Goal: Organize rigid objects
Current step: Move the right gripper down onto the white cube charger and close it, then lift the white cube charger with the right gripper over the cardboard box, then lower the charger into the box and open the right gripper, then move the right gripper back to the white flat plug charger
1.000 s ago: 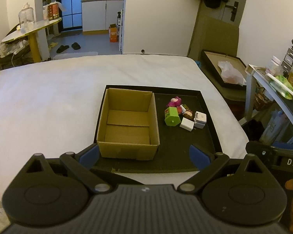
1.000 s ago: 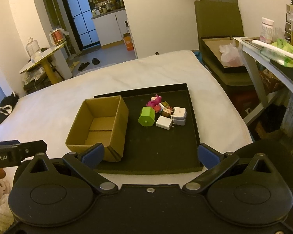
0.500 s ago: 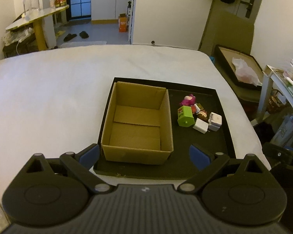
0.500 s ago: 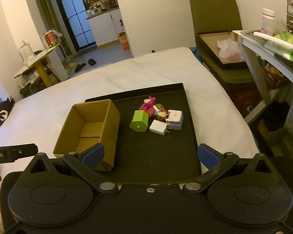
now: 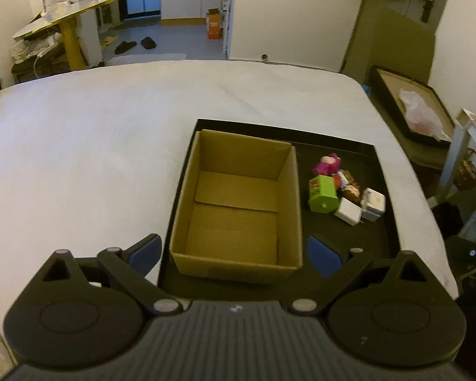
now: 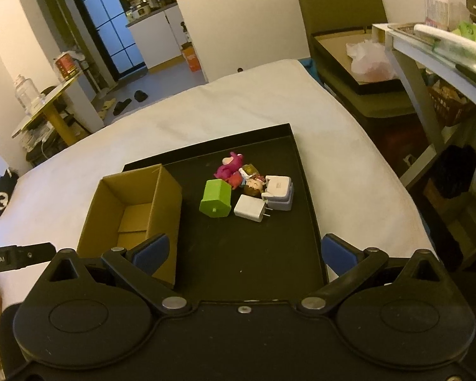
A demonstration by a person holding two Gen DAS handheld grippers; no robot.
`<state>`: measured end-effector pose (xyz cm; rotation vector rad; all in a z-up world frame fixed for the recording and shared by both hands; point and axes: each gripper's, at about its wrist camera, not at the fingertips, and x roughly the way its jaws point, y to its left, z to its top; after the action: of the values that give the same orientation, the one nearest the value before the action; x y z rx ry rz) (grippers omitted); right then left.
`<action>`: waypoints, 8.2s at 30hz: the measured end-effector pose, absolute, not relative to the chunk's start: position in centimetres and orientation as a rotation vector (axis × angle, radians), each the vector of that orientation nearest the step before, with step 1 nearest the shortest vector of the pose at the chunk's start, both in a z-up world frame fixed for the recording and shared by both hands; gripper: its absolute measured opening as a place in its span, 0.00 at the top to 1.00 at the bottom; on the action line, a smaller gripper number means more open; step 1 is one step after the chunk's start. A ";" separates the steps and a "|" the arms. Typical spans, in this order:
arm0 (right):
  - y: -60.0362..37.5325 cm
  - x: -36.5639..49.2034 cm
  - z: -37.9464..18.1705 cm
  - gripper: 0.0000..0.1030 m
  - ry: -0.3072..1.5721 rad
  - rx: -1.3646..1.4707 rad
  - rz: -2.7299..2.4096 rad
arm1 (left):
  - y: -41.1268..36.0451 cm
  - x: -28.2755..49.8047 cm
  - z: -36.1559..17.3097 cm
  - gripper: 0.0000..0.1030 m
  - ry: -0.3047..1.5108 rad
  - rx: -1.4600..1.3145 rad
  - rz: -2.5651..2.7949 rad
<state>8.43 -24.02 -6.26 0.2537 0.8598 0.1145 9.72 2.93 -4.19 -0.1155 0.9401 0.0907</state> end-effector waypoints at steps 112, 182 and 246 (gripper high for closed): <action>-12.7 19.5 -8.1 0.59 0.889 0.091 0.223 | 9.8 14.8 -13.3 0.90 1.003 -0.222 0.143; -11.2 21.4 -9.5 0.41 0.950 0.163 0.270 | 8.5 18.0 -13.5 0.89 1.071 -0.191 0.126; -20.9 25.0 -22.4 0.52 1.051 0.309 0.090 | 4.0 22.7 -12.4 0.24 1.138 0.119 0.450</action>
<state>25.00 -20.90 -22.37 0.3086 1.0512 0.0900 22.68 4.03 -12.43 0.1186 1.1377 0.4504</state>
